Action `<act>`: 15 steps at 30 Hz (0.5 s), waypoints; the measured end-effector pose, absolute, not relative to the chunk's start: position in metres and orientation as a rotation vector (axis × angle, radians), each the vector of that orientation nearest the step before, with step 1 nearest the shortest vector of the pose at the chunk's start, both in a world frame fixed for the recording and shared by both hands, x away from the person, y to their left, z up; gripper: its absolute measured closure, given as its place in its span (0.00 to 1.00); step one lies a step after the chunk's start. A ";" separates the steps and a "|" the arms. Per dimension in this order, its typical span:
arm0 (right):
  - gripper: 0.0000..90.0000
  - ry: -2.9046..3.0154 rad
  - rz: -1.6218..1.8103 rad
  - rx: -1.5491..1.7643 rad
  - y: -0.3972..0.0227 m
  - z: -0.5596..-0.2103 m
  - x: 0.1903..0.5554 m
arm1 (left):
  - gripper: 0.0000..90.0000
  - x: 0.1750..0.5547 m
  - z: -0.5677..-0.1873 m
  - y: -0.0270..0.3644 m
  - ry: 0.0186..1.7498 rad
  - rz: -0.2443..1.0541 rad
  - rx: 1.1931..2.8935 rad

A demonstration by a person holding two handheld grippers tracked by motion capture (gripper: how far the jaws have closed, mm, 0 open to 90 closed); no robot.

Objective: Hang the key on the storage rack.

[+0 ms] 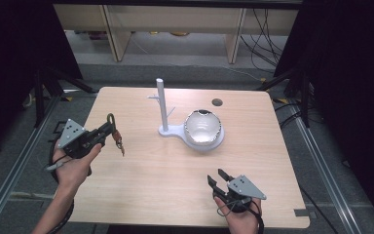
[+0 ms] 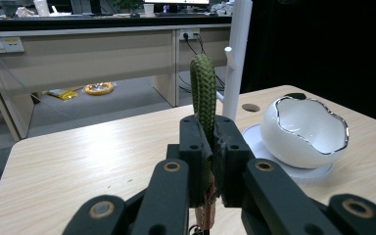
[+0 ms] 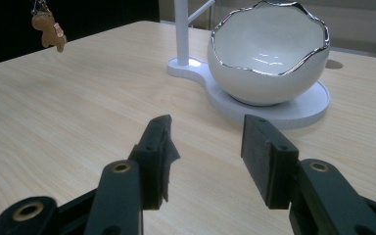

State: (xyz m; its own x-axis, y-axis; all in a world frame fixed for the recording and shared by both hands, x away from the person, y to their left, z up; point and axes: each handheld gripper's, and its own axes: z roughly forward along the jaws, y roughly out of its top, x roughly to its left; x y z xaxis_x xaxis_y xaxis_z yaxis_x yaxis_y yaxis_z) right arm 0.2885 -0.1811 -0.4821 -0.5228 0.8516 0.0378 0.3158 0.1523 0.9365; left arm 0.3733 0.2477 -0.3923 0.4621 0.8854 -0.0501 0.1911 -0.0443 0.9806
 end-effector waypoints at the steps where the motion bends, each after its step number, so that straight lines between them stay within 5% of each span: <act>1: 0.61 1.921 1.366 1.110 -0.181 -0.482 0.289 | 0.92 0.374 -0.393 0.247 0.981 0.741 1.539; 15: 0.61 1.942 1.362 1.110 -0.182 -0.483 0.287 | 0.92 0.394 -0.391 0.240 0.999 0.768 1.539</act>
